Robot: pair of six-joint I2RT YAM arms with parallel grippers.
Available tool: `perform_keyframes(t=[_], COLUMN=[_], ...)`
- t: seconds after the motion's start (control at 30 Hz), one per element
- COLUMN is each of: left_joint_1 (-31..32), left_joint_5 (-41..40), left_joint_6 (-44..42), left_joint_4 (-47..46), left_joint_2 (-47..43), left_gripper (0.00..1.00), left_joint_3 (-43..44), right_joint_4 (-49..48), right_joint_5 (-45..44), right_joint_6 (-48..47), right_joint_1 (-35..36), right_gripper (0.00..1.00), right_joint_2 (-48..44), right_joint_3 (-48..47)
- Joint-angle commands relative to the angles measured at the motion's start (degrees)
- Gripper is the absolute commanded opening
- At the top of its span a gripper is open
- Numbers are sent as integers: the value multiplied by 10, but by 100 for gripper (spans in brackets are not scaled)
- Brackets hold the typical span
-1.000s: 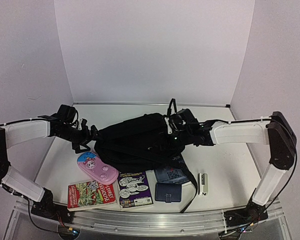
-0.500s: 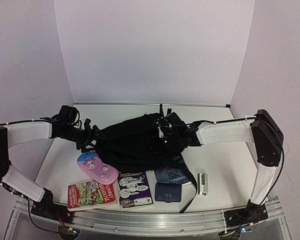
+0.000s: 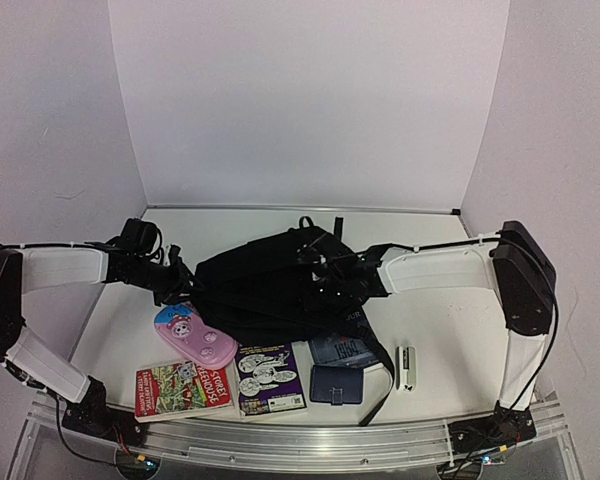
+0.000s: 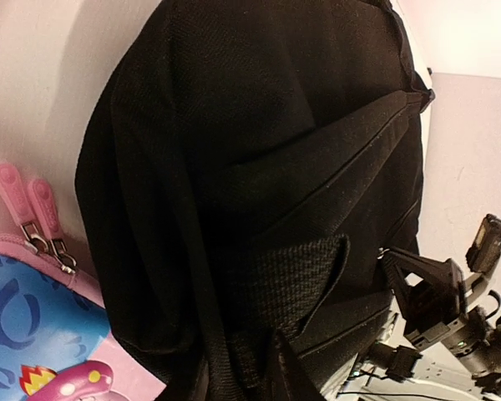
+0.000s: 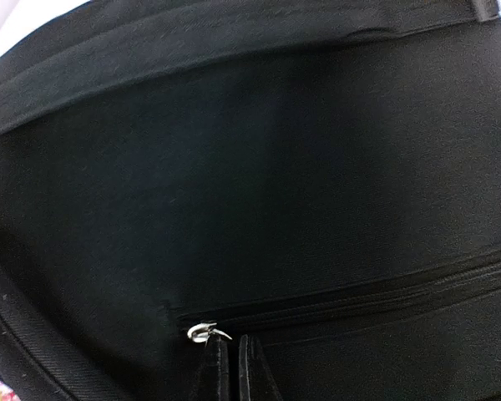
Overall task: Pack the student bag
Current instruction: Adjust the student bag at the center of the board.
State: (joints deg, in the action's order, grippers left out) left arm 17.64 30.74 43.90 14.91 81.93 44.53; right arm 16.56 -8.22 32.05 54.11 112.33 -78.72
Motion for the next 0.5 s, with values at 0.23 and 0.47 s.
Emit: perform_keyframes(t=[0.23, 0.47], left_joint_1=[0, -2], left_joint_5=[-82, -93], left_joint_6=[-21, -28], left_joint_4=[8, 18], left_joint_2=[2, -5], left_gripper=[0, 0], left_joint_3=[14, 15], right_joint_4=[89, 88], right_joint_5=[-75, -35], right_joint_6=[-55, -92], right_joint_1=[-114, -184], right_gripper=[0, 0], right_joint_2=[-62, -63], right_joint_3=[14, 29])
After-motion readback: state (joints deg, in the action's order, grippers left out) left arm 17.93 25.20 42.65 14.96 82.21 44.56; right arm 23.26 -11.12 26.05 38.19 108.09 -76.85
